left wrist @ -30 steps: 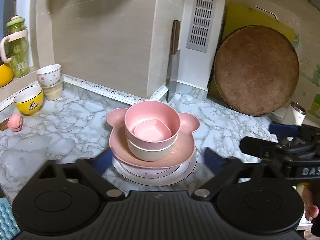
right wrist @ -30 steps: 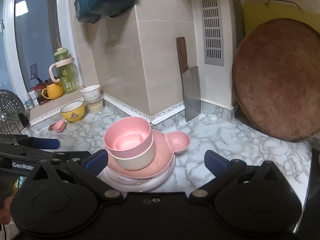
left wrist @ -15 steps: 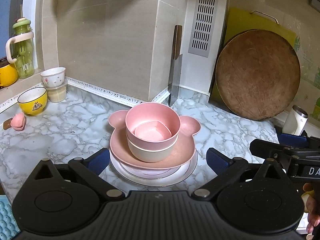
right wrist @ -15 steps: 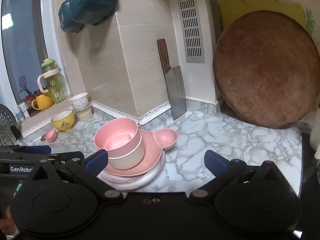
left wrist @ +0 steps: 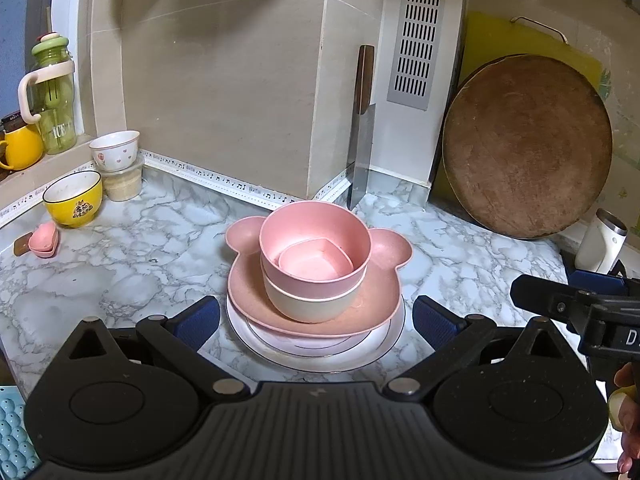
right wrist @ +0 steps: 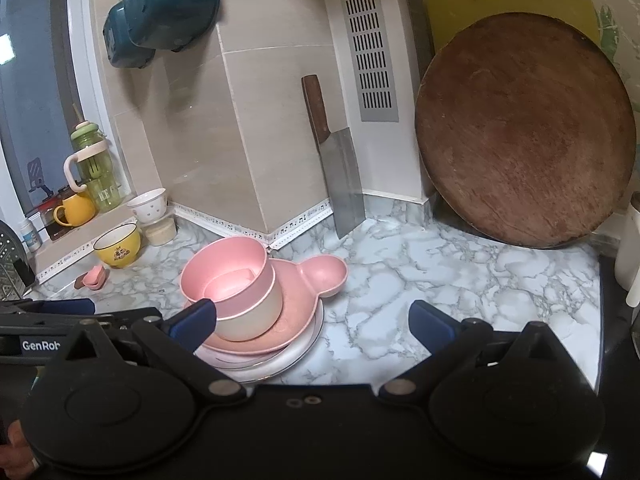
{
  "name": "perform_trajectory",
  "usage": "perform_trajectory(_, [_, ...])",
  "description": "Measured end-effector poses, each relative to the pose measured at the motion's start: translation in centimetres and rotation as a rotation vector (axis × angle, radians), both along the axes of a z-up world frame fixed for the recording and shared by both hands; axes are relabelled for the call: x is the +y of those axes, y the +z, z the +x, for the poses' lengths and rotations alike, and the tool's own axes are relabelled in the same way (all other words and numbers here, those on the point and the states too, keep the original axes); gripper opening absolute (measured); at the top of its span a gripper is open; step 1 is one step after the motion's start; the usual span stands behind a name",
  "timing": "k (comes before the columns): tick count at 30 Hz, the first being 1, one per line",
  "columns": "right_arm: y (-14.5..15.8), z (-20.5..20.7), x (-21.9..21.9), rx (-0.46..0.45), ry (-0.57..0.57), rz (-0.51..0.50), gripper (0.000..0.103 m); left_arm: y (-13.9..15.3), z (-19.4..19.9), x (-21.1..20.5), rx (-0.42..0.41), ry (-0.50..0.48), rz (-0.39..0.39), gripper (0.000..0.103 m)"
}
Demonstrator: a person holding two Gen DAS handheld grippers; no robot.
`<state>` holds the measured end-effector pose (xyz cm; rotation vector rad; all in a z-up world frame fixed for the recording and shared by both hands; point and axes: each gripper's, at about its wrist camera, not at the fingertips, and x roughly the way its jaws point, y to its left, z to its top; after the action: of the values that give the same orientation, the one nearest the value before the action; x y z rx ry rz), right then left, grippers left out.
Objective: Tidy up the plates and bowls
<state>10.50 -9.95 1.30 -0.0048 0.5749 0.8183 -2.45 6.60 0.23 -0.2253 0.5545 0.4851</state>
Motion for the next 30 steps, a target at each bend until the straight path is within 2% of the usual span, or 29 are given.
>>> perform_trajectory(15, [-0.3,0.4,1.0,0.02,-0.018,-0.007,0.103,-0.3,0.2,0.5,-0.007,0.003,-0.008,0.103])
perform_trajectory(30, [-0.3,0.1,2.1,0.011,-0.028,-0.008,0.103,0.1,-0.2,1.0,-0.033,0.008,0.037,0.103])
